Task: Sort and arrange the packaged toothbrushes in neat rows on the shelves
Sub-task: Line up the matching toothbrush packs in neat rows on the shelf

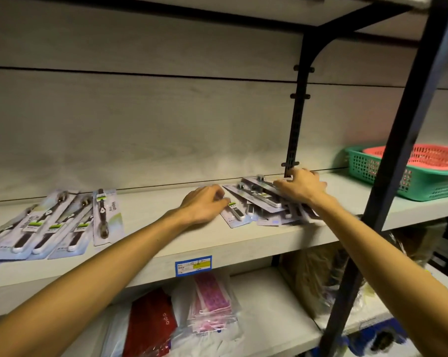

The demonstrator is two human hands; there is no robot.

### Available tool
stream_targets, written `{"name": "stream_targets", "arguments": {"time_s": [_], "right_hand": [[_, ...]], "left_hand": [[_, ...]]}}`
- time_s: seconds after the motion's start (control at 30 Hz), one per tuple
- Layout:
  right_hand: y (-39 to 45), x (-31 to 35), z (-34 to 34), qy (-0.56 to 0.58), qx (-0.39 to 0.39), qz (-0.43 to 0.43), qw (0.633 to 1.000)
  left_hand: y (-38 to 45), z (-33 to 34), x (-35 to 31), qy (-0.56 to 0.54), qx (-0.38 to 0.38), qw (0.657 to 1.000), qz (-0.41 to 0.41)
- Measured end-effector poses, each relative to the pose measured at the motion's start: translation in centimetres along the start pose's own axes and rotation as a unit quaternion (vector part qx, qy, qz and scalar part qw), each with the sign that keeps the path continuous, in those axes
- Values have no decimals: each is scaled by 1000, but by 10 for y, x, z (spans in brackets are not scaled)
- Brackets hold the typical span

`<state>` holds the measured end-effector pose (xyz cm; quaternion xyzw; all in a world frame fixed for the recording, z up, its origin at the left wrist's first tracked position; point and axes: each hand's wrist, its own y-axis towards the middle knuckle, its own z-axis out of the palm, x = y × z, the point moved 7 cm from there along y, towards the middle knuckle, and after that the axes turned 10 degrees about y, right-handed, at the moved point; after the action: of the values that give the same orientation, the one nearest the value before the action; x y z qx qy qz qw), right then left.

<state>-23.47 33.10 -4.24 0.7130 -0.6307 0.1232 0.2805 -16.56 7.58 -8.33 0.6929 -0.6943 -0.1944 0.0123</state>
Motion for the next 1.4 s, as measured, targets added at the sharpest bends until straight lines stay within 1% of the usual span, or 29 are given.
{"name": "stream_targets", "arguments": {"time_s": [0.03, 0.07, 0.1, 0.2, 0.3, 0.4, 0.5, 0.57, 0.63, 0.67, 0.7, 0.73, 0.77, 0.83, 0.97, 1.03, 1.07, 1.13, 1.17, 1.2, 1.27, 1.3, 1.33, 1.37, 1.4], "right_hand": [[4, -12, 7, 3, 45, 18, 999], [5, -18, 15, 11, 85, 18, 996], [6, -21, 23, 16, 109, 5, 994], [7, -14, 33, 17, 112, -40, 993], [7, 2, 45, 107, 145, -58, 982], [2, 26, 59, 164, 181, -93, 965], [3, 44, 69, 219, 205, -110, 948], [12, 49, 61, 255, 180, -121, 942], [26, 44, 46, 229, 104, -138, 958], [33, 38, 40, 193, 58, -133, 970], [38, 33, 40, 148, 29, -122, 981], [41, 29, 47, 110, 37, -111, 987], [43, 27, 58, 94, 73, -101, 988], [42, 29, 83, 133, 149, -82, 976], [44, 48, 101, 232, 182, -62, 953], [45, 62, 100, 247, 201, -59, 946], [46, 69, 95, 222, 188, -70, 954], [49, 82, 83, 131, 125, -124, 976], [49, 90, 80, 109, 109, -151, 976], [47, 98, 80, 119, 127, -165, 971], [41, 115, 91, 176, 217, -173, 944], [37, 122, 98, 182, 253, -176, 934], [34, 128, 105, 162, 266, -184, 932], [33, 132, 112, 127, 257, -195, 938], [33, 134, 116, 82, 229, -207, 948]], "left_hand": [[2, -1, -3, -1, -15, 1000, -2], [4, -2, -5, -5, -27, 1000, -2], [6, -2, -7, -8, -33, 999, 3], [11, -4, -11, 7, -33, 999, 17], [16, -6, -2, 13, -26, 1000, 0], [19, 0, 15, 36, 18, 998, -44], [20, 5, 27, 56, 47, 996, -60], [20, 4, 35, 59, 50, 994, -78], [17, 0, 42, 52, 37, 994, -91], [15, -2, 43, 44, 33, 994, -92], [14, -2, 44, 36, 35, 994, -93], [13, -1, 44, 27, 39, 994, -96], [13, 1, 46, 19, 40, 994, -102], [14, 4, 50, 0, 34, 992, -118], [17, 1, 63, -59, 8, 988, -145], [15, -1, 64, -77, 3, 987, -142], [14, 0, 63, -80, 10, 988, -135], [12, 1, 59, -77, 37, 990, -113], [12, 1, 58, -77, 44, 990, -106], [12, -1, 59, -77, 45, 991, -104], [12, -4, 62, -81, 36, 989, -116], [12, -5, 65, -79, 29, 989, -124], [11, -7, 67, -75, 24, 989, -129], [11, -8, 70, -68, 19, 989, -133], [10, -9, 72, -65, 14, 988, -137]]}}
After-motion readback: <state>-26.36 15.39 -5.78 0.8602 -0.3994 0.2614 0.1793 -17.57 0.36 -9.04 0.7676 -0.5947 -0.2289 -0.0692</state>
